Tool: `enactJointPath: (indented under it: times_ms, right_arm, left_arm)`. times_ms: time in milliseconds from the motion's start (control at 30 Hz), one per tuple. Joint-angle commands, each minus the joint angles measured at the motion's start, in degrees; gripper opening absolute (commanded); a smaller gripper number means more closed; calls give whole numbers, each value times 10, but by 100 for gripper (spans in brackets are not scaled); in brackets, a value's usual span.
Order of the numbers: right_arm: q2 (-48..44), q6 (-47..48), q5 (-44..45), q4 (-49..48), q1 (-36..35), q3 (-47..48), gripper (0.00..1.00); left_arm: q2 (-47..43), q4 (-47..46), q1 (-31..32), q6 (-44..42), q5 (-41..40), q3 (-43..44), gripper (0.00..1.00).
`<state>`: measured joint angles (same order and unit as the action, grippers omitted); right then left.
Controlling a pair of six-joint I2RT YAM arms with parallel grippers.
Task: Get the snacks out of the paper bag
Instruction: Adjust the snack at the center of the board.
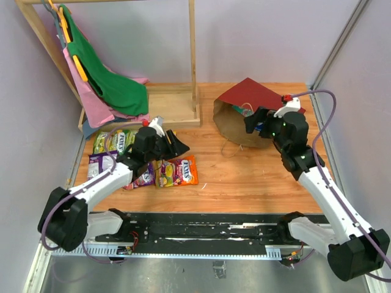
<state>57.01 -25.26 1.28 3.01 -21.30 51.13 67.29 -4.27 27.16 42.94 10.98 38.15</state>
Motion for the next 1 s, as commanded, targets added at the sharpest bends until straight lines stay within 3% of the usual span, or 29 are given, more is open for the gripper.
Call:
enactJointPath:
  times_ms: [0, 233, 467, 767, 967]
  right_arm:
    - [-4, -6, -52, 15, 40, -12, 98]
    - [10, -27, -101, -13, 39, -32, 99]
    - [9, -33, -127, -30, 40, -53, 99]
    - [1, -39, -145, -29, 40, -64, 99]
    - [-18, -33, -145, -17, 40, -62, 99]
  left_arm:
    - [30, -93, 10, 17, 2, -58, 52]
    - [-16, -76, 5, 31, -46, -148, 51]
    - [-79, -56, -76, 25, -25, -247, 50]
    - [-102, 27, -93, -9, -88, -212, 49]
    - [-129, 60, -90, -15, -49, -159, 48]
